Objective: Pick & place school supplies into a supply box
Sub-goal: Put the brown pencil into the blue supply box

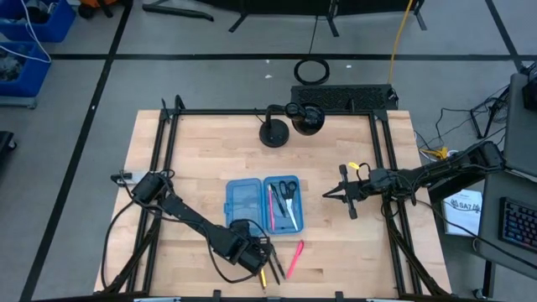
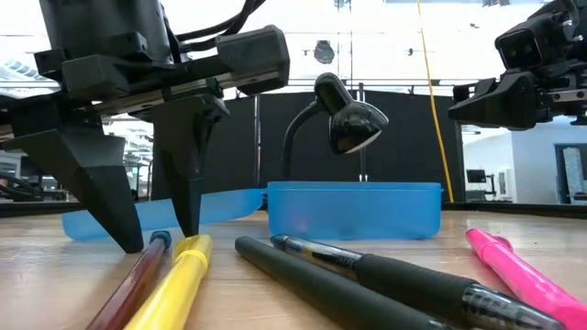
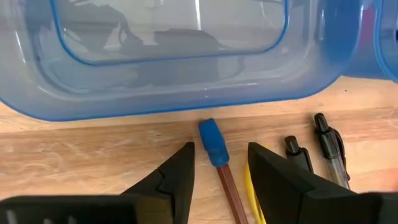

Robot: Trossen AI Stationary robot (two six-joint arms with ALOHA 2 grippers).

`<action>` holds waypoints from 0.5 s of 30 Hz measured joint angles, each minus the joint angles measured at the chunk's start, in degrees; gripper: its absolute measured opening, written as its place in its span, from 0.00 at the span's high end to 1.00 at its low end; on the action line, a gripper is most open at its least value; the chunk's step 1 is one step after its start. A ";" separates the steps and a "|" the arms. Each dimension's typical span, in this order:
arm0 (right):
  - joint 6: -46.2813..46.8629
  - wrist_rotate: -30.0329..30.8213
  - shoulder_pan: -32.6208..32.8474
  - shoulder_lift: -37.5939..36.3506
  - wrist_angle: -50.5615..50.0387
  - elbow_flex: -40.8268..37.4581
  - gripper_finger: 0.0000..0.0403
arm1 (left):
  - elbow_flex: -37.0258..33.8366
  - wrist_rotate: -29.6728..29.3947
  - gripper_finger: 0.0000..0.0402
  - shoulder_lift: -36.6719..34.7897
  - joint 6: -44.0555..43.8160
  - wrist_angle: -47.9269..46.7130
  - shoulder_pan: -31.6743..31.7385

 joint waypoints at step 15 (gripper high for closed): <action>0.42 0.00 0.00 0.00 -0.44 0.02 1.00 | -0.11 2.71 0.96 -0.04 10.34 -0.53 2.00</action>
